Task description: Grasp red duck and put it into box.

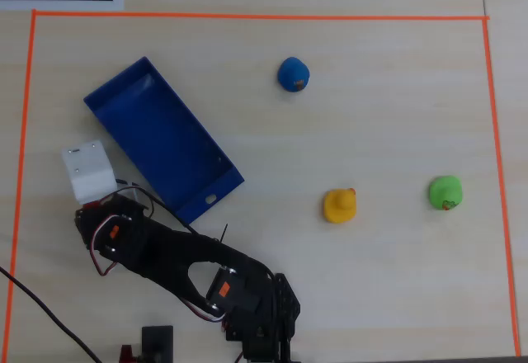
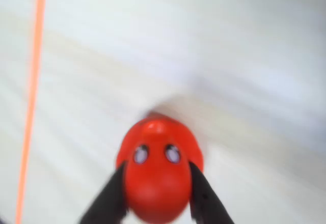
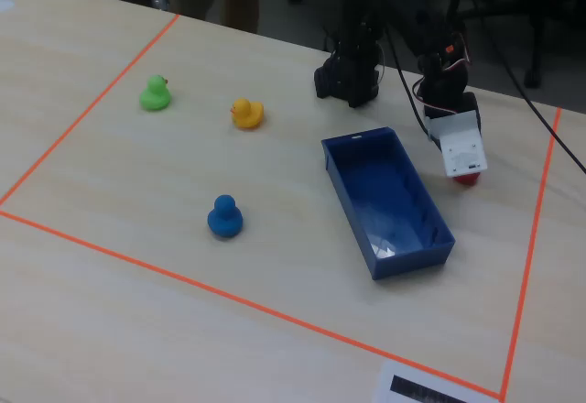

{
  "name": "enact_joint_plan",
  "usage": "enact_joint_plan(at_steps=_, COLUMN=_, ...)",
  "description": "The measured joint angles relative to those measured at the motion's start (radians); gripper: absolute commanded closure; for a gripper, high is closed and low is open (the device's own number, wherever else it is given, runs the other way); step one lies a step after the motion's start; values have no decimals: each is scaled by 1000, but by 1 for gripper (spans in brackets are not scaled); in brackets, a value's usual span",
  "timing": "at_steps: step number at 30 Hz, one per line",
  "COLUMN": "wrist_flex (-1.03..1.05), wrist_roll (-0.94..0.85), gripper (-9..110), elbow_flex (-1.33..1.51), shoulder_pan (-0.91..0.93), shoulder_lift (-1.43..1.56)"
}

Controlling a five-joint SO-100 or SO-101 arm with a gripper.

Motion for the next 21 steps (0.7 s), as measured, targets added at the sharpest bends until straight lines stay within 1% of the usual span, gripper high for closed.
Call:
enact_joint_plan(at_steps=6, wrist_flex=9, wrist_roll=20, gripper=101, elbow_flex=18, shoulder_pan=31, shoulder_lift=40)
enact_joint_plan(at_steps=8, wrist_flex=64, wrist_roll=32, gripper=101, elbow_flex=9, shoulder_pan=55, shoulder_lift=78)
enact_joint_plan(at_steps=11, wrist_flex=212, wrist_roll=49, gripper=101, elbow_flex=-81, shoulder_pan=109, shoulder_lift=172)
enact_joint_plan(at_steps=13, wrist_flex=304, wrist_roll=57, gripper=101, elbow_flex=-184, shoulder_pan=161, shoulder_lift=242)
enact_joint_plan(at_steps=15, wrist_flex=351, wrist_roll=57, gripper=101, elbow_flex=-288, shoulder_pan=236, shoulder_lift=313)
enact_joint_plan(at_steps=18, wrist_flex=345, wrist_roll=20, gripper=101, elbow_flex=-368, shoulder_pan=362, shoulder_lift=341)
enact_joint_plan(at_steps=21, wrist_flex=310, wrist_roll=-57, gripper=101, elbow_flex=-345, shoulder_pan=460, shoulder_lift=308)
